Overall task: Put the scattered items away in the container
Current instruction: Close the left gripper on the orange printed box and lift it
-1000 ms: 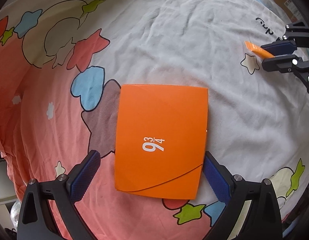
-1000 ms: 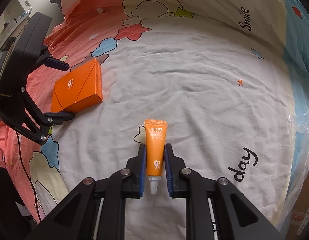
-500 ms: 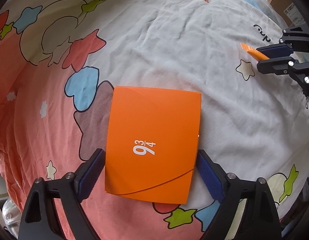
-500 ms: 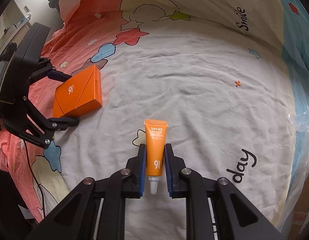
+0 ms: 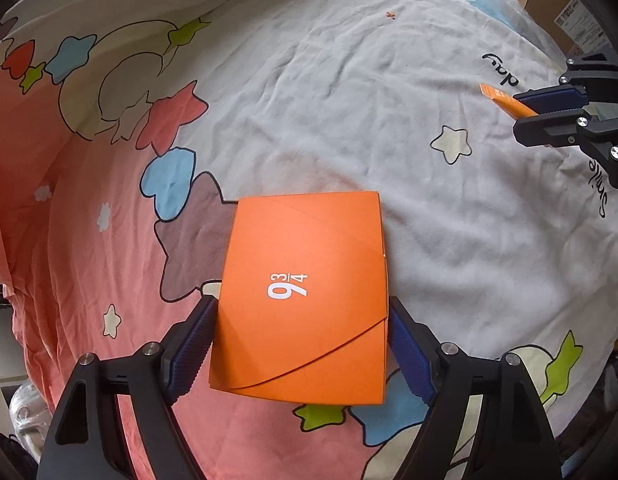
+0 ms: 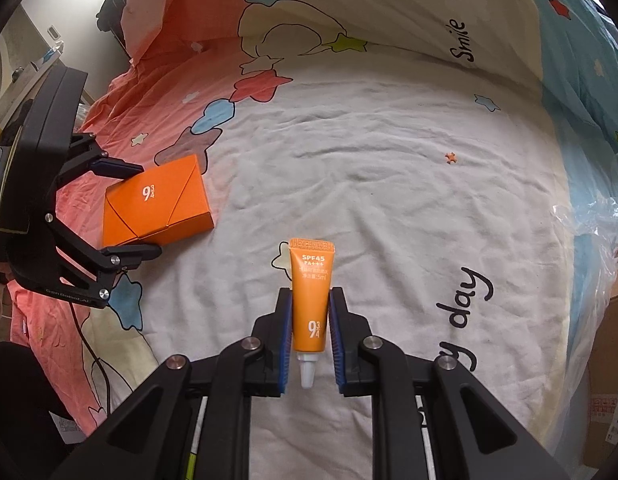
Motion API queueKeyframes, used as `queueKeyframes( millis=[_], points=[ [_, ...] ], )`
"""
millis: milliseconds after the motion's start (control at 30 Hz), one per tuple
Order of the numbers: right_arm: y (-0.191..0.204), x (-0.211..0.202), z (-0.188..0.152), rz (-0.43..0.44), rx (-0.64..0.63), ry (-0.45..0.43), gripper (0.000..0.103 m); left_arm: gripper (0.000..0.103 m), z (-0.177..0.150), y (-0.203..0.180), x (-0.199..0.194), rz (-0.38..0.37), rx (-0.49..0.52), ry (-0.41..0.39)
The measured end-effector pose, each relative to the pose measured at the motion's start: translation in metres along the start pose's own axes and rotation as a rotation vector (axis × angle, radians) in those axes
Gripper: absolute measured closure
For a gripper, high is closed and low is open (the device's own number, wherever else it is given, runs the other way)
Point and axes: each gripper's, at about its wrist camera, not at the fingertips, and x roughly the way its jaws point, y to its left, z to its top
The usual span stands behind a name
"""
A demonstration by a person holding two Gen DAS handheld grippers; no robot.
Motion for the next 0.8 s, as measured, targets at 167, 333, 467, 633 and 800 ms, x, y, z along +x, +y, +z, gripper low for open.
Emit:
queueKeyframes(
  millis=[167,333,467,633,800],
  points=[
    [0.002,-0.018,-0.009,-0.001,0.014,-0.012,0.087,0.020,0.004,-0.016,-0.018,-0.005,-0.024,-0.034],
    [0.008,-0.038,-0.017,-0.006,0.006,-0.021,0.087,0.020,0.013,-0.043,-0.043,-0.025,-0.015,-0.052],
    [0.012,-0.059,-0.021,-0.013,-0.004,-0.042,0.087,0.032,0.017,-0.059,-0.069,-0.044,-0.015,-0.074],
    [0.011,-0.080,-0.024,-0.020,0.003,-0.069,0.087,0.042,0.020,-0.069,-0.088,-0.042,-0.004,-0.092],
    [0.008,-0.090,-0.030,-0.014,0.016,-0.082,0.087,0.043,0.018,-0.069,-0.098,-0.036,-0.014,-0.109]
  ],
)
